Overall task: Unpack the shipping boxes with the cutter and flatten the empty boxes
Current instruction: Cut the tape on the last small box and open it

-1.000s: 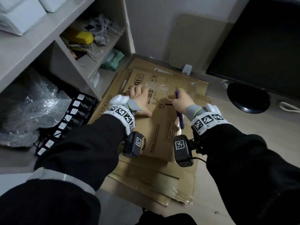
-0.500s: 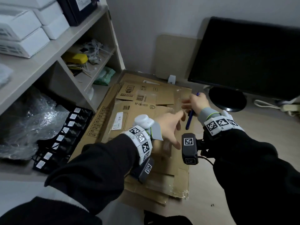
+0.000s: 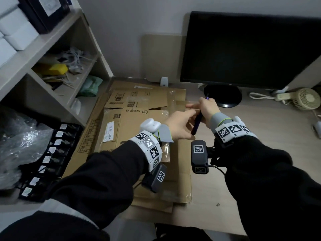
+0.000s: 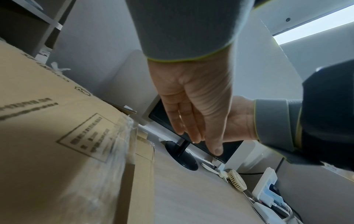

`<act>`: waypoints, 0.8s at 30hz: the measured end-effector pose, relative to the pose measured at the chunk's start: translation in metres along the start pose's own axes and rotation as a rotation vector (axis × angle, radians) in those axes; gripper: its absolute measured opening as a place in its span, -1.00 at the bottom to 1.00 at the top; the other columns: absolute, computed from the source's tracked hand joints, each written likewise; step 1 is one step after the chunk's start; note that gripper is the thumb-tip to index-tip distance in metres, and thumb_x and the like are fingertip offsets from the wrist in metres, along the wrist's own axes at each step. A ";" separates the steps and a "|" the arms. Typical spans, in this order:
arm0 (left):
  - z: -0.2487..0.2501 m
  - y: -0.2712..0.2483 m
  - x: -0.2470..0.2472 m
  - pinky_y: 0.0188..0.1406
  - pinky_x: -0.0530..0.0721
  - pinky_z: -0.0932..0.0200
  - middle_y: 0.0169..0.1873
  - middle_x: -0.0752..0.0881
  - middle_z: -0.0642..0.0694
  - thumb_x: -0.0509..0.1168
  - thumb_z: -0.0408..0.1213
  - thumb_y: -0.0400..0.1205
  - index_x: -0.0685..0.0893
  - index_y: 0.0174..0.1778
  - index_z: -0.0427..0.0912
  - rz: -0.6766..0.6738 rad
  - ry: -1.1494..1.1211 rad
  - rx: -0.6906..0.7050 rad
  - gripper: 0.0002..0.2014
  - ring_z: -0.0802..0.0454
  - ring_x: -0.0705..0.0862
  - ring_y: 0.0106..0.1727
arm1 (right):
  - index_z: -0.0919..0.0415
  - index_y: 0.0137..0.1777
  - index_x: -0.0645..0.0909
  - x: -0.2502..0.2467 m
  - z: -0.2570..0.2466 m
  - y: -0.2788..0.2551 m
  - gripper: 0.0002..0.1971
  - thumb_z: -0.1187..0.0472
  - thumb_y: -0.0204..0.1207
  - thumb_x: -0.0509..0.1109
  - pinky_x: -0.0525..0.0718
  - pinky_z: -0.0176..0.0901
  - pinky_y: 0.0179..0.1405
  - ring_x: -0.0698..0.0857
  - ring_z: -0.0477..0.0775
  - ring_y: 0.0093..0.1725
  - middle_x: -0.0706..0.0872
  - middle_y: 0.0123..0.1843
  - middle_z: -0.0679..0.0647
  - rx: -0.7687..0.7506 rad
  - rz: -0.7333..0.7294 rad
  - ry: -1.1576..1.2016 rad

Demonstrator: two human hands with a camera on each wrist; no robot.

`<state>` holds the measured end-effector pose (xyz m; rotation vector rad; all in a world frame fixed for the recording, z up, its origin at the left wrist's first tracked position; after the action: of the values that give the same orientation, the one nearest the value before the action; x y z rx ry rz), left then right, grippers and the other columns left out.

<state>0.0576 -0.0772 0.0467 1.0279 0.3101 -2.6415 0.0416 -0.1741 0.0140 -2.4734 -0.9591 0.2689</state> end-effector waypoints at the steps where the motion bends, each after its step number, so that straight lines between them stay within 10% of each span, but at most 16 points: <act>1: 0.003 0.002 0.001 0.04 0.68 0.14 0.09 0.75 -0.10 0.60 -0.34 0.31 0.49 0.44 -0.17 0.007 -0.011 0.003 -0.25 0.00 0.74 0.02 | 0.28 0.32 0.20 -0.005 0.000 0.000 -0.77 0.21 0.73 -0.06 0.69 0.07 -0.16 0.68 0.19 -0.29 0.76 -0.18 0.16 0.005 0.007 0.003; 10: -0.005 0.017 0.009 0.13 0.70 0.00 -0.11 0.79 -0.14 0.58 -0.40 0.37 0.65 0.06 -0.26 0.043 -0.118 -0.088 -0.63 -0.01 0.77 -0.07 | 0.29 0.29 0.27 -0.035 0.008 0.006 -0.77 0.29 0.67 0.09 0.65 -0.08 -0.39 0.64 0.07 -0.42 0.63 -0.32 0.07 0.099 0.054 -0.110; 15: -0.009 0.034 0.002 0.27 0.59 0.09 0.17 0.72 -0.04 0.60 -0.08 0.34 0.45 0.47 -0.07 -0.031 0.049 -0.065 -0.22 0.06 0.66 0.22 | 0.21 0.13 0.38 -0.050 0.006 0.018 -0.90 0.27 0.70 0.06 0.62 -0.09 -0.36 0.60 0.06 -0.38 0.63 -0.26 0.08 0.051 0.075 -0.186; 20: -0.067 0.039 -0.056 0.55 0.02 -0.30 0.59 0.23 -0.09 0.43 0.29 0.37 0.29 0.59 0.09 0.130 0.457 -0.353 -0.11 -0.17 0.07 0.62 | 0.25 0.13 0.45 -0.066 0.023 0.051 -0.88 0.28 0.66 0.16 0.36 -0.24 -0.50 0.39 0.02 -0.50 0.53 -0.32 0.09 0.158 0.093 -0.200; 24: -0.146 0.021 -0.058 0.49 -0.19 -0.58 0.67 -0.30 -0.10 0.38 0.47 0.26 -0.03 0.69 0.13 -0.040 0.409 -0.749 0.16 -0.37 -0.36 0.63 | 0.24 0.18 0.48 -0.068 0.045 0.070 -0.85 0.25 0.66 0.21 0.59 0.01 -0.19 0.56 0.14 -0.28 0.49 -0.29 0.12 0.277 0.087 -0.304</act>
<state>0.1967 -0.0421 -0.0205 1.2477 1.2892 -2.0095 0.0165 -0.2492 -0.0585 -2.2591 -0.8636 0.7706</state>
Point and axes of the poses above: each hand's wrist, its own y-axis towards the middle knuckle, its own x-axis out of the palm, z = x × y, the point moved 10 cm from there along y, towards the middle knuckle
